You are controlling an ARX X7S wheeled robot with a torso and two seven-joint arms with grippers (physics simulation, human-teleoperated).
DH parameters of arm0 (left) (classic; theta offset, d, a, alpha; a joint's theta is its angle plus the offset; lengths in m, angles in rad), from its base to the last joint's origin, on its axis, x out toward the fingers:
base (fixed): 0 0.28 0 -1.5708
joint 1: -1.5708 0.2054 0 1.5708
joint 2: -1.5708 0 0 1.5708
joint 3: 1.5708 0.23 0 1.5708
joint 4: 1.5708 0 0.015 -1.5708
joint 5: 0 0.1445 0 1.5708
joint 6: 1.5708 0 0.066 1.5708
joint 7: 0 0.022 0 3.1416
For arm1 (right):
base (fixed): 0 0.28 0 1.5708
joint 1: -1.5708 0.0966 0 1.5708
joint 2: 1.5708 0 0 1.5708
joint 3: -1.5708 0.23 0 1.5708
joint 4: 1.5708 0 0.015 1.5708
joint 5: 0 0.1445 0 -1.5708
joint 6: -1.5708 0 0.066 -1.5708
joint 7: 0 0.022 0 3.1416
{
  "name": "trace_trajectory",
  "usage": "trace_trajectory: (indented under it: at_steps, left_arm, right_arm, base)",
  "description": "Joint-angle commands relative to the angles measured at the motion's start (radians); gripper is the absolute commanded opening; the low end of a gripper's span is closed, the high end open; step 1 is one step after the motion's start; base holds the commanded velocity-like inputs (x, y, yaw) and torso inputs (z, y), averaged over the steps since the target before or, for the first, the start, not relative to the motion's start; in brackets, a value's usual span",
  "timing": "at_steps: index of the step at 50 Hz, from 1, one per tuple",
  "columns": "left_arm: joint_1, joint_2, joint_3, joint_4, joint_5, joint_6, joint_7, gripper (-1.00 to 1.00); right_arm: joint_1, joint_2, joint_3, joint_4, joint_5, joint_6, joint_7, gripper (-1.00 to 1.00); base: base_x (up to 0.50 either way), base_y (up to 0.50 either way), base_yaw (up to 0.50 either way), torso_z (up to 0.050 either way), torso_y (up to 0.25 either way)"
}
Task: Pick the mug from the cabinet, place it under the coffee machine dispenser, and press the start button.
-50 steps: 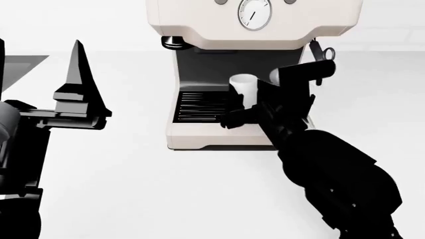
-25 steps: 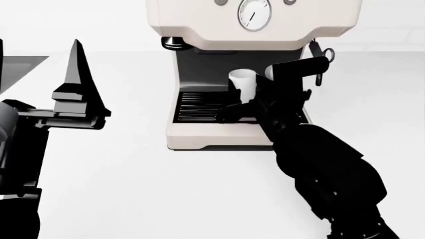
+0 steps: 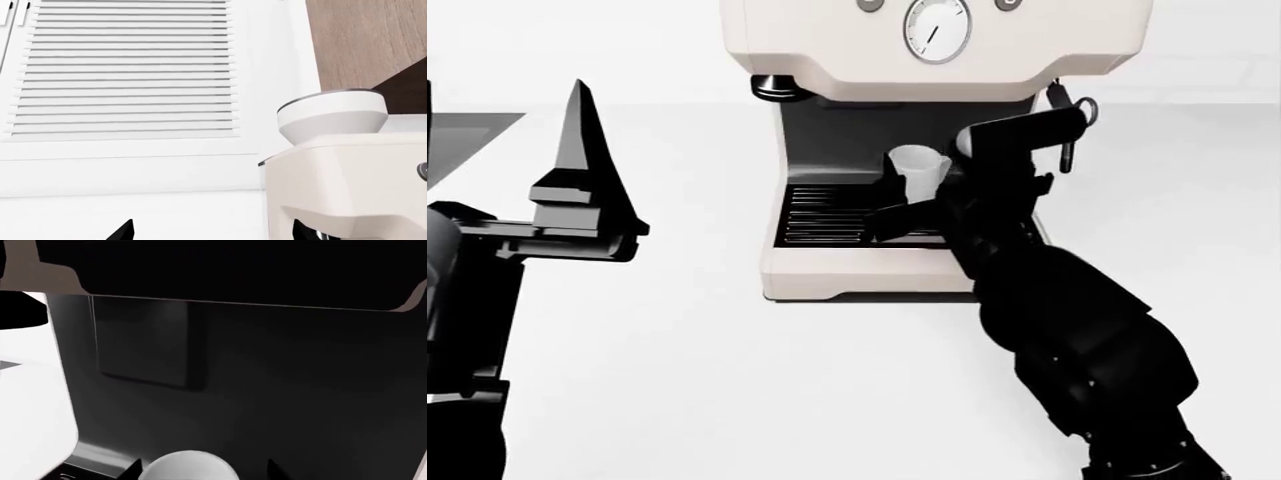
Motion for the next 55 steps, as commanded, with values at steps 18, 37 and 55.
trace_trajectory:
  at_steps: [18, 37, 55]
  left_arm:
    - [-0.004, -0.011, -0.008, 0.013, -0.015, 0.002, -0.011, 1.00]
    - [-0.017, -0.018, 0.000, 0.027, -0.026, -0.008, -0.022, 1.00]
    - [-0.017, -0.018, 0.005, 0.026, -0.033, -0.005, -0.026, 1.00]
  right_arm:
    - [0.029, 0.053, 0.278, -0.458, 0.483, 0.524, 0.278, 1.00]
    - [0.000, 0.108, 0.473, -0.582, 0.951, 0.689, 0.588, 1.00]
    - [0.185, 0.215, 0.471, -0.633, 1.283, 0.599, 0.814, 1.00]
  base:
    - [0.00, 0.00, 0.00, 0.000, 0.000]
    - [0.00, 0.00, 0.00, 0.000, 0.000]
    - [0.00, 0.00, 0.00, 0.000, 0.000]
